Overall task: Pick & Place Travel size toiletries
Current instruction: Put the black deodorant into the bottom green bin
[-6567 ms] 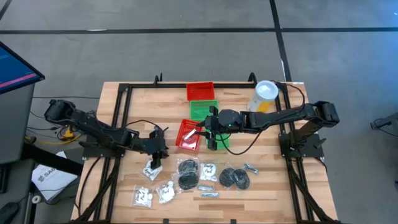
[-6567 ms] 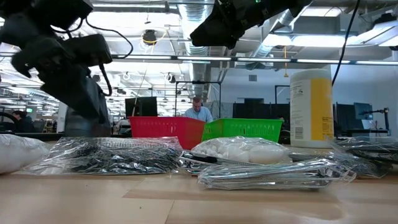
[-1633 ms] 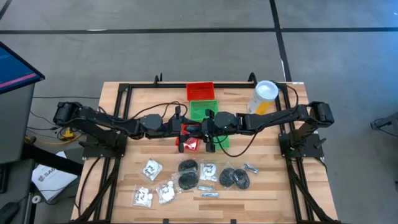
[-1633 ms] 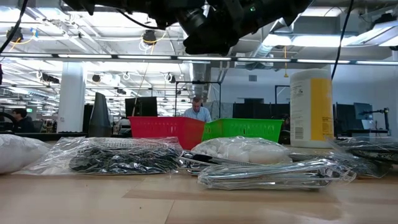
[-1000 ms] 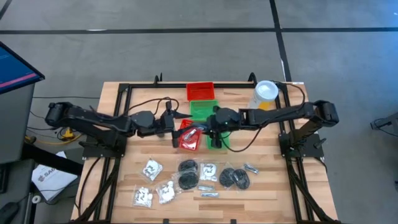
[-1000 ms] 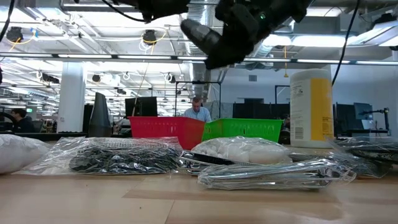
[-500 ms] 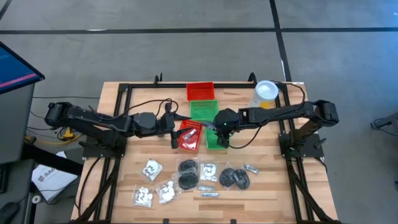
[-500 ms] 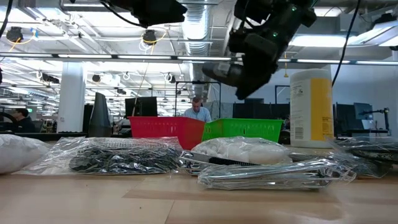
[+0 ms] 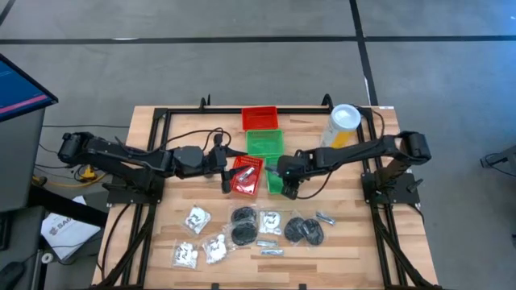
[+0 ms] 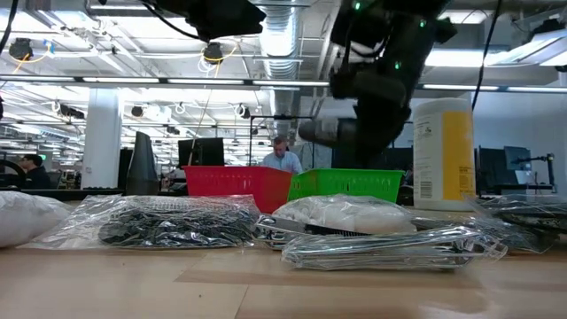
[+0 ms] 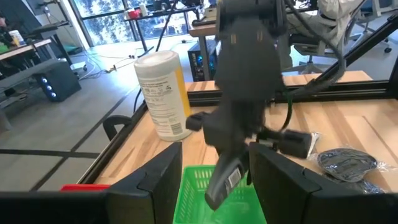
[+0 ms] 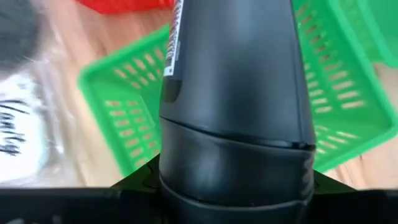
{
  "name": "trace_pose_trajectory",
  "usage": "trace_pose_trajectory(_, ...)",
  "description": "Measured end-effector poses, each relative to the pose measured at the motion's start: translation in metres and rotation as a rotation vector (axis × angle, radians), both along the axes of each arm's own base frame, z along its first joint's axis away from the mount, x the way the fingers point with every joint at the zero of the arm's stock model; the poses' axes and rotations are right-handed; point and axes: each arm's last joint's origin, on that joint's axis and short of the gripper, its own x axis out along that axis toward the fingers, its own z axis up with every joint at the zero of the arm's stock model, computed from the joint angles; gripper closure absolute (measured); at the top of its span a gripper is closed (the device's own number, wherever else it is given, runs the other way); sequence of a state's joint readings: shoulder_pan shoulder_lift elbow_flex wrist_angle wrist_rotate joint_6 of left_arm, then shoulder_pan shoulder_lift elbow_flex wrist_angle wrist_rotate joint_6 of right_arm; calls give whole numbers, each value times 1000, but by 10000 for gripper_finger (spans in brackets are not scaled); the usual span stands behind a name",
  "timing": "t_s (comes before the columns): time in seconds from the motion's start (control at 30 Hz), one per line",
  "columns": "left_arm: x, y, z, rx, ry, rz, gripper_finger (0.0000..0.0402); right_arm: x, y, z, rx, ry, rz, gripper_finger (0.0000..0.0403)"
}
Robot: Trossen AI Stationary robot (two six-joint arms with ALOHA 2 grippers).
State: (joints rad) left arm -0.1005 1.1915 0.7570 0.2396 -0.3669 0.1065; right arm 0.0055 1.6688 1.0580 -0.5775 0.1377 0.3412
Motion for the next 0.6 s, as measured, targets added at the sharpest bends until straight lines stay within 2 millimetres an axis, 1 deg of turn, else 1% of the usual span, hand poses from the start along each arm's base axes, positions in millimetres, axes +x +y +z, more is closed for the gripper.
trace_pose_trajectory(0.13,0,0,0,-10,-1,2,224,4,-1,-11,-6,28,-5,245)
trace_pose_trajectory(0.4,0,0,0,-10,-1,2,224,3,-9,-14,-9,44,-81,245)
trace_pose_trajectory(0.6,0,0,0,-10,-1,2,224,2,-12,-17,-18,64,-97,245)
